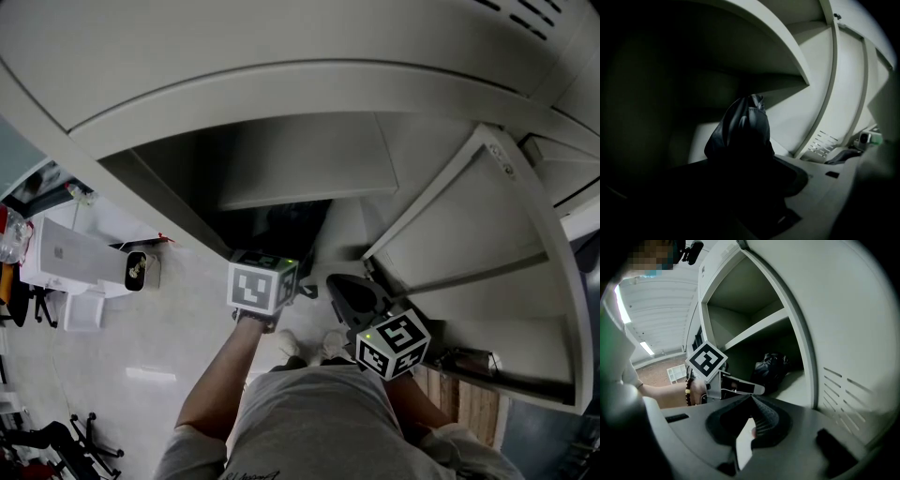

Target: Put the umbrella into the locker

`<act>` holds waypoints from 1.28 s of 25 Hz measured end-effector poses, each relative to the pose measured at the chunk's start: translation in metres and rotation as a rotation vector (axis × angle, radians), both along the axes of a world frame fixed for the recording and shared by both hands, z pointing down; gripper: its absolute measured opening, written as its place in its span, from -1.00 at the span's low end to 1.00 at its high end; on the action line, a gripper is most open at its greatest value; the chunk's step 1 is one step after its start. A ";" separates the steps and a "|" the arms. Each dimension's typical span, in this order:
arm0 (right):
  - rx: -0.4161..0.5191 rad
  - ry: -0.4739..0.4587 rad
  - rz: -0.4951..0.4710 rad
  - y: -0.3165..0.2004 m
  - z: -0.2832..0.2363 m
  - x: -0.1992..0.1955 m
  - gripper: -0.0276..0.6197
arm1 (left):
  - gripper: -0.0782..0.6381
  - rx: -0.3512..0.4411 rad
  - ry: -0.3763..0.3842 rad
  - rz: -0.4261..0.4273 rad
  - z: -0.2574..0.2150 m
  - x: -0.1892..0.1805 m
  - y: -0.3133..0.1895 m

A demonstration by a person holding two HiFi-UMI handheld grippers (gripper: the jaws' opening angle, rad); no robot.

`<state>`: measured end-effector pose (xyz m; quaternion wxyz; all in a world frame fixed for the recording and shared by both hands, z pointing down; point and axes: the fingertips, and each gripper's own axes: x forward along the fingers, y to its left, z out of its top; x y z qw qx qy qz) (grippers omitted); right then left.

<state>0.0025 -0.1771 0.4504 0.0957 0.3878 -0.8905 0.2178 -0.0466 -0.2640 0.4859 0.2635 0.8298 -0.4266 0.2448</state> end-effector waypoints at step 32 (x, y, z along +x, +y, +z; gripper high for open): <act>-0.013 -0.015 -0.061 0.006 0.002 -0.011 -0.83 | -0.02 0.047 -0.097 0.053 -0.021 -0.001 0.005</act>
